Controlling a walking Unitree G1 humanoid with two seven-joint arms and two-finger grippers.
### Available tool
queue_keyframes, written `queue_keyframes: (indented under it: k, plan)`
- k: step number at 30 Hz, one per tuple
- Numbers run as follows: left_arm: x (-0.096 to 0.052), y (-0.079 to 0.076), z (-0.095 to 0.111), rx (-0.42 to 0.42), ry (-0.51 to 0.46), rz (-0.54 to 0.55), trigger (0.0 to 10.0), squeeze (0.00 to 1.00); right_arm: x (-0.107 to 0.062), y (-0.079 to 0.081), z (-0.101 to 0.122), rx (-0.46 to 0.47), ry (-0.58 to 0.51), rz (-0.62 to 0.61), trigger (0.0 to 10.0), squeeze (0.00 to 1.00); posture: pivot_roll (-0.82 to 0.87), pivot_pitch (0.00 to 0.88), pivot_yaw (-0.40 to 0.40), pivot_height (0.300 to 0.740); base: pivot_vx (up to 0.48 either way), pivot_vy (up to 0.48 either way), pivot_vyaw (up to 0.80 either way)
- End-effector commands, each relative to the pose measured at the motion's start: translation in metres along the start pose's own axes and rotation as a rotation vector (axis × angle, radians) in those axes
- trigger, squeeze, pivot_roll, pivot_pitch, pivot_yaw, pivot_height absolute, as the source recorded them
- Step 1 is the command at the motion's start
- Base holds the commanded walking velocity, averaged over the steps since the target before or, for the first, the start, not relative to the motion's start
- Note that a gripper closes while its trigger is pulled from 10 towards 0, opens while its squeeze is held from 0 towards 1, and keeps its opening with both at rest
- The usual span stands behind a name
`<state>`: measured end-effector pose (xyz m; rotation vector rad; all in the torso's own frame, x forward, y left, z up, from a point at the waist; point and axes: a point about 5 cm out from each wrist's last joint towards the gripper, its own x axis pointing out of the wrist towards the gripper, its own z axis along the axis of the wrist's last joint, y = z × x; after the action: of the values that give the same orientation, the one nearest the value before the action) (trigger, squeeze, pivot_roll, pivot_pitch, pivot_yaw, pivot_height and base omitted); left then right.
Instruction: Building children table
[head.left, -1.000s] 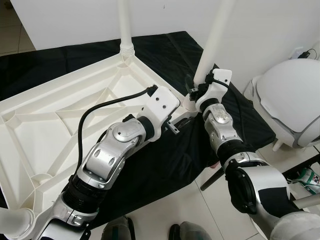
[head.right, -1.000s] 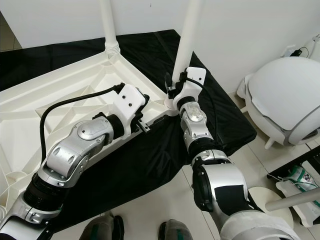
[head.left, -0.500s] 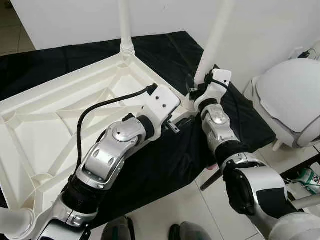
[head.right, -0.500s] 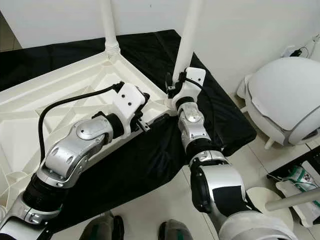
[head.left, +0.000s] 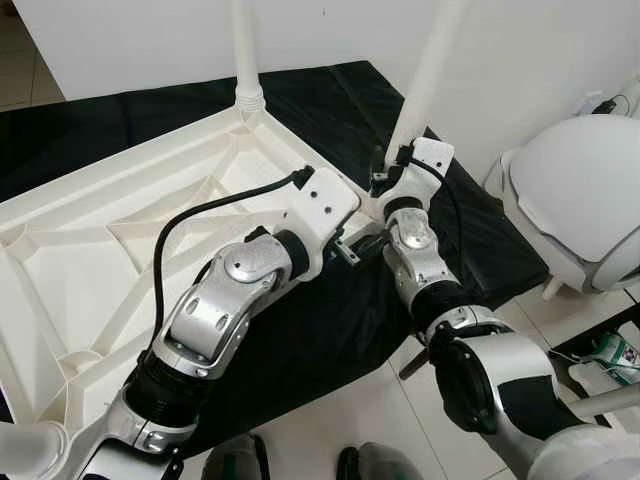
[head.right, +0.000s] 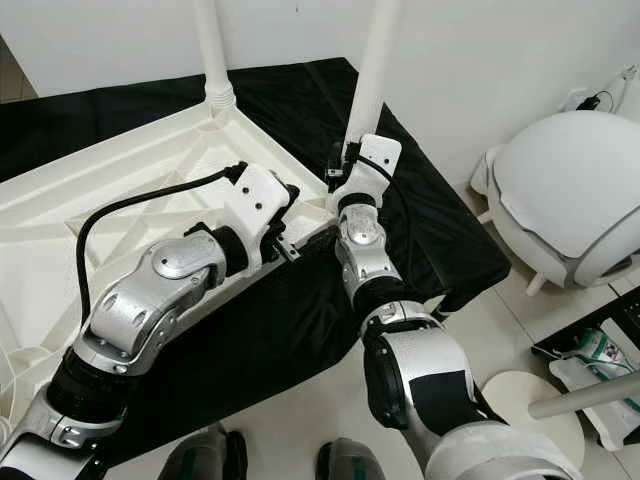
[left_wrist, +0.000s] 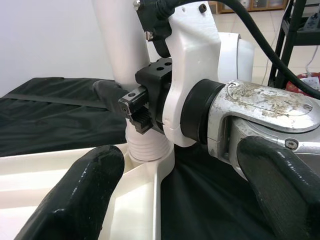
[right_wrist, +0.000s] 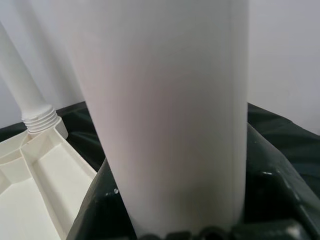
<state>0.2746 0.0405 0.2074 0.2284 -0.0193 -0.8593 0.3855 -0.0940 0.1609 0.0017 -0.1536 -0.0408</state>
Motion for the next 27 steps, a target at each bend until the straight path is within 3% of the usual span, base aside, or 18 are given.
queue_keyframes:
  k: [1,12,27]
  plan:
    - [0.001,-0.005,0.000,-0.011,-0.002,-0.017,10.0,0.00,-0.016,0.003,-0.037,-0.038,0.182,-0.027,10.0,0.00,0.02,0.051,-0.027,0.740,0.000,0.000,0.00]
    - [0.001,-0.005,0.001,-0.013,-0.006,-0.014,10.0,0.00,-0.020,0.012,-0.035,0.001,0.172,-0.156,10.0,0.00,0.02,0.047,-0.028,0.740,0.000,0.000,0.00]
    - [0.002,-0.004,0.002,-0.015,-0.012,-0.016,10.0,0.00,-0.025,0.038,-0.028,0.027,0.138,-0.113,10.0,0.00,0.02,0.041,-0.032,0.740,0.000,0.000,0.00]
